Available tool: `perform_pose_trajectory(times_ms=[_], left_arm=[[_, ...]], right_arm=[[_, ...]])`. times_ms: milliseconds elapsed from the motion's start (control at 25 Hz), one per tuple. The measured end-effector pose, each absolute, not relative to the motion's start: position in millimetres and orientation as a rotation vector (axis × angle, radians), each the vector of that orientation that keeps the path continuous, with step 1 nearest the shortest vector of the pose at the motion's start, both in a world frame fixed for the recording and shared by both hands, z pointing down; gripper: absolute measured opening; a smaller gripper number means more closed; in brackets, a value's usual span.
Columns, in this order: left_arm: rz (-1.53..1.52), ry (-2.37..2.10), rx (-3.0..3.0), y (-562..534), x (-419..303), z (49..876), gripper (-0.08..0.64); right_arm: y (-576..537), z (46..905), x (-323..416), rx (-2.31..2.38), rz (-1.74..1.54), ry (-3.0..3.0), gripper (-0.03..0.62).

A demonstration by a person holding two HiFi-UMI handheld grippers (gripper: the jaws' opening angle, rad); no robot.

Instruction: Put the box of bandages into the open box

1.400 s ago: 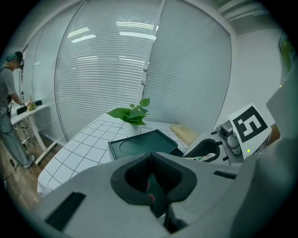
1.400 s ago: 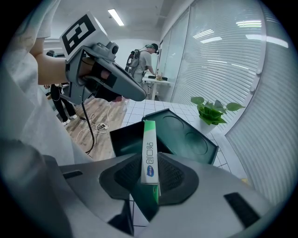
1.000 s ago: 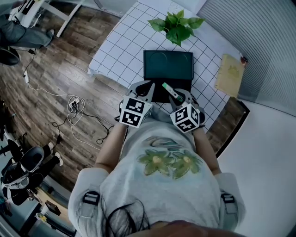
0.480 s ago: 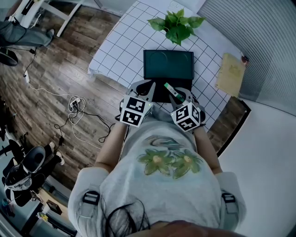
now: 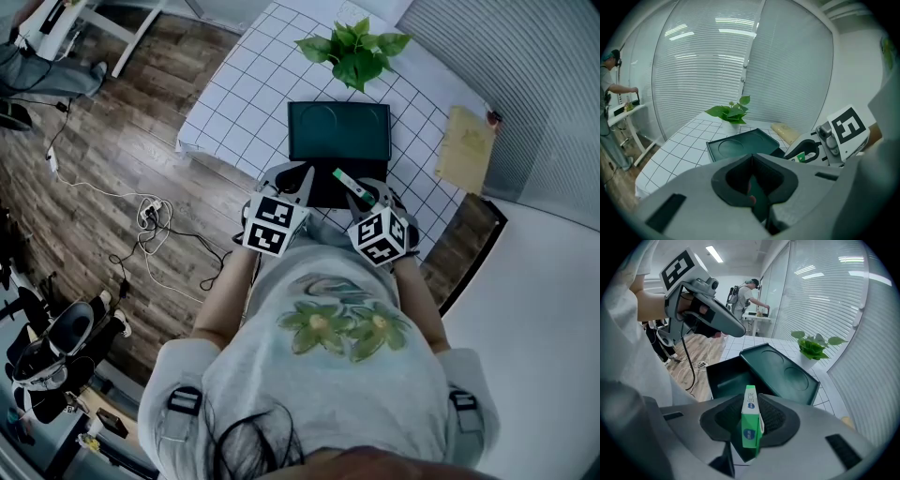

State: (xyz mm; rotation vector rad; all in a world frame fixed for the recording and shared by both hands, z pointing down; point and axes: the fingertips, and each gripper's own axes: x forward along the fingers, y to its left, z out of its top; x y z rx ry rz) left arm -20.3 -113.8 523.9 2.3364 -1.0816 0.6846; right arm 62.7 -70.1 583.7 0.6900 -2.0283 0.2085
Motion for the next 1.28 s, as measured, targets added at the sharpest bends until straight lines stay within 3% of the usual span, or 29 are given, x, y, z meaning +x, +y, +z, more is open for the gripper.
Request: perform_pose_trajectory(times_ms=[1280], left_arm=[[0.704, -1.071, 2.333, -118, -21, 528, 0.008]], right_arm=[[-84, 582, 47, 0.712, 0.246, -2.143, 0.094]])
